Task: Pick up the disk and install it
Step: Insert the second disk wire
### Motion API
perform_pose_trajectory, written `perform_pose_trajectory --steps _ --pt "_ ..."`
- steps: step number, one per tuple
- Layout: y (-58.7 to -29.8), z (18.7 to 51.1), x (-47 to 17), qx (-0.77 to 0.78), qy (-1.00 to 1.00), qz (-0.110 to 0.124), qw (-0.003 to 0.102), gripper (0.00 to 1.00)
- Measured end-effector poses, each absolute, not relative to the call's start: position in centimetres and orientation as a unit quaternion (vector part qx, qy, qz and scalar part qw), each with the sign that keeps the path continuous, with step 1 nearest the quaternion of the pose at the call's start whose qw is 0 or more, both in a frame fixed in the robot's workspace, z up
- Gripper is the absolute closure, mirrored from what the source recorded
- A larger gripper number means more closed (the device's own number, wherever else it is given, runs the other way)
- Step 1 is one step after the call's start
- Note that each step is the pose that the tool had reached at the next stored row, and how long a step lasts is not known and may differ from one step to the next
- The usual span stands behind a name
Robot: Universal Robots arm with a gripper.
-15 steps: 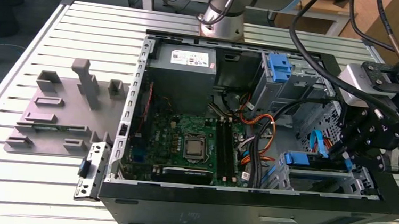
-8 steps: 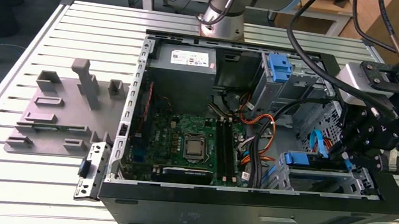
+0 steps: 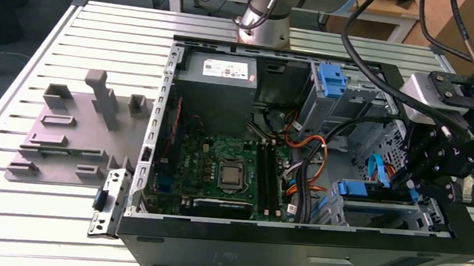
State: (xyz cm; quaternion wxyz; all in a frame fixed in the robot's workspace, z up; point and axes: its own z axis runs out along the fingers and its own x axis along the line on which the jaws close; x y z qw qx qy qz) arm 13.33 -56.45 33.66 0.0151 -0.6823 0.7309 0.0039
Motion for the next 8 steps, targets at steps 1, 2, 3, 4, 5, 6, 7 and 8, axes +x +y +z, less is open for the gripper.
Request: perform_pose_trajectory --steps 1,2,3,4,5,6,7,8 --pt "-56.44 33.66 13.33 -0.682 0.731 0.004 0.015 0.84" --pt "-56.45 33.67 13.33 -0.682 0.731 0.004 0.015 0.84" --pt "-56.46 33.68 13.33 -0.682 0.731 0.004 0.015 0.84" --pt "-56.48 33.68 13.33 -0.682 0.731 0.003 0.015 0.84" --pt "-56.50 33.68 13.33 -0.682 0.731 0.003 0.015 0.84" --pt "-56.51 33.68 13.33 -0.682 0.731 0.003 0.015 0.84" --pt "-56.51 33.66 13.33 -0.682 0.731 0.003 0.015 0.84" --pt "-56.51 33.64 13.33 -0.682 0.731 0.003 0.015 0.84"
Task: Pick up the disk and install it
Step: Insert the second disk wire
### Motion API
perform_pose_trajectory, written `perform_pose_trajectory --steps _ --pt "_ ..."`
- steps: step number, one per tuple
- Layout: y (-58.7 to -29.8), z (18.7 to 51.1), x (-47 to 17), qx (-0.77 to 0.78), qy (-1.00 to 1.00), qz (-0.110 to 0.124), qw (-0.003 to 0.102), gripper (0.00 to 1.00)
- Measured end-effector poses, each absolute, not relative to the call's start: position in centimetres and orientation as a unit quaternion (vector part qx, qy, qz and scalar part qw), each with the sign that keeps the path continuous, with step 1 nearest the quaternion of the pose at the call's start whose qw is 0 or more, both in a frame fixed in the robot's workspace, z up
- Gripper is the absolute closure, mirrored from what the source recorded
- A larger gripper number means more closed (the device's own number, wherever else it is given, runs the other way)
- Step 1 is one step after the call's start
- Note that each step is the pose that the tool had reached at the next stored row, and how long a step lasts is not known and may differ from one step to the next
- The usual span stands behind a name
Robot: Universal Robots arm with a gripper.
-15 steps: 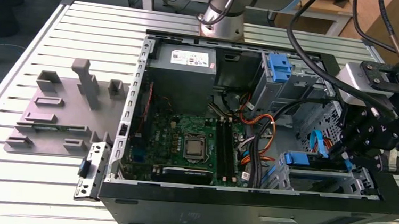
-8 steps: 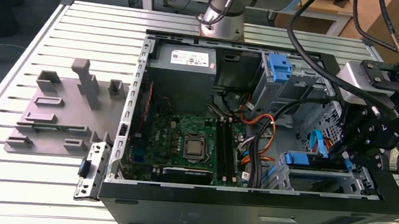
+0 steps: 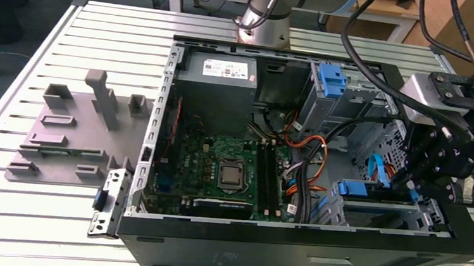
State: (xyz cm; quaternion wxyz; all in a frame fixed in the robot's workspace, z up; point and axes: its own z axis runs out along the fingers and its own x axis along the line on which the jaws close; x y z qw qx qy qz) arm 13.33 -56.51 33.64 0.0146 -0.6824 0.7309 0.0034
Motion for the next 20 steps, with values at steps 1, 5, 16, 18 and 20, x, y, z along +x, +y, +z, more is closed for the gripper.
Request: perform_pose_trajectory --steps 1,5,16,18,20 --pt "-56.52 33.61 13.33 -0.682 0.731 0.003 0.015 0.84" --pt "-56.52 33.50 13.33 -0.682 0.731 0.003 0.015 0.84" --pt "-56.52 33.36 13.30 -0.682 0.731 0.003 0.015 0.84" --pt "-56.52 33.36 13.28 -0.682 0.731 0.003 0.015 0.84" --pt "-56.52 33.36 13.27 -0.682 0.731 0.003 0.015 0.84"
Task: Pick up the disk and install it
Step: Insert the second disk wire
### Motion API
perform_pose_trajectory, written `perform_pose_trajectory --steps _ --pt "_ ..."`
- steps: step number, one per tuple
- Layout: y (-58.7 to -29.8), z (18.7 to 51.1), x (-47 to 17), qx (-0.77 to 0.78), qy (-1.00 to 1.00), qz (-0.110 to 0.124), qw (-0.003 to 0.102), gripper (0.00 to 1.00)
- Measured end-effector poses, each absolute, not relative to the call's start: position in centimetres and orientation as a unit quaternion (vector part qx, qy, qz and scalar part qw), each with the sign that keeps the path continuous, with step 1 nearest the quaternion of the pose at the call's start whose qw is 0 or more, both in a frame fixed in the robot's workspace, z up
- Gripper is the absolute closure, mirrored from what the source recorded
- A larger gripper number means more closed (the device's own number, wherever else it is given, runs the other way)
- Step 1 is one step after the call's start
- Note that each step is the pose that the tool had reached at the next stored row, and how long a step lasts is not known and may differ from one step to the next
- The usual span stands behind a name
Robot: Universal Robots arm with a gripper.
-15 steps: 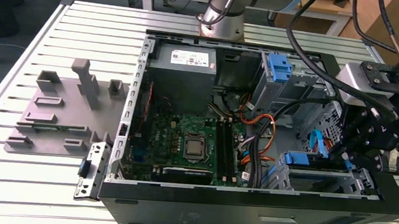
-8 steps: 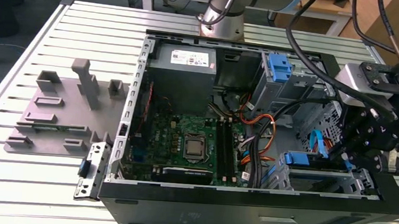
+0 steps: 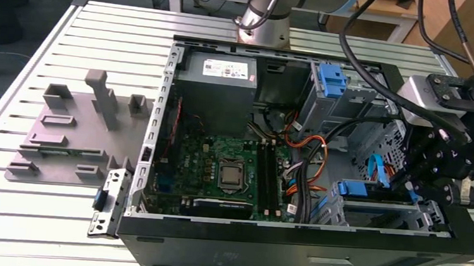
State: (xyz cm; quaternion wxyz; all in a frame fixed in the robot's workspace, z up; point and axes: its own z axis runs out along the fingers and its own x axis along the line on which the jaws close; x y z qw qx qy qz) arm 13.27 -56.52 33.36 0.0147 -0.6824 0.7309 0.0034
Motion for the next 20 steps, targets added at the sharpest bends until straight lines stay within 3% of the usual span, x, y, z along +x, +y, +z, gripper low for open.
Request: perform_pose_trajectory --steps 20 --pt "-56.37 33.38 13.27 -0.682 0.731 0.003 0.015 0.84"
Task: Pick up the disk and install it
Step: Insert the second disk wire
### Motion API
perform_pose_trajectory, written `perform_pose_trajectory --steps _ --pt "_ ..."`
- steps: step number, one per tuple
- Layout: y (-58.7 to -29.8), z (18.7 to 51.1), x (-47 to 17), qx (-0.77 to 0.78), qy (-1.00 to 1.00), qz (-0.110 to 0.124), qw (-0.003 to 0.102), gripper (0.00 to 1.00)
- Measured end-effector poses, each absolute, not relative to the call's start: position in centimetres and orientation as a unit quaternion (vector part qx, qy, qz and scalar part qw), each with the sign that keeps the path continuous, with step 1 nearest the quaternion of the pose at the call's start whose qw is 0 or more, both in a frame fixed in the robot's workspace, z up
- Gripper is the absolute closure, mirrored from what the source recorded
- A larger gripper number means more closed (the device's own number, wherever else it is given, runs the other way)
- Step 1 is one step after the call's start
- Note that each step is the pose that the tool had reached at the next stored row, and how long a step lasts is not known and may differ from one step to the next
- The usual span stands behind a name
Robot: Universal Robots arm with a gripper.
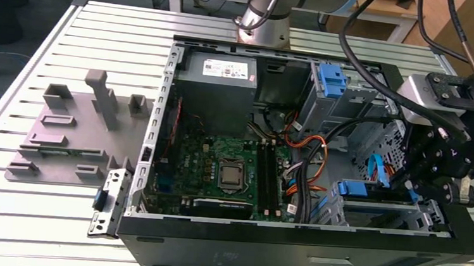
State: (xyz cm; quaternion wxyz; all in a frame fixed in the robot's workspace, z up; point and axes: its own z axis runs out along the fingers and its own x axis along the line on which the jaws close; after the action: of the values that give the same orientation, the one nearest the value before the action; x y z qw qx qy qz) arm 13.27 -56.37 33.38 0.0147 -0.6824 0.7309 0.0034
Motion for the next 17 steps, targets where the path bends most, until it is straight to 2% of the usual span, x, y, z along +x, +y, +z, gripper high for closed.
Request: perform_pose_trajectory --steps 17 --pt "-56.38 33.00 13.27 -0.682 0.731 0.003 0.015 0.84"
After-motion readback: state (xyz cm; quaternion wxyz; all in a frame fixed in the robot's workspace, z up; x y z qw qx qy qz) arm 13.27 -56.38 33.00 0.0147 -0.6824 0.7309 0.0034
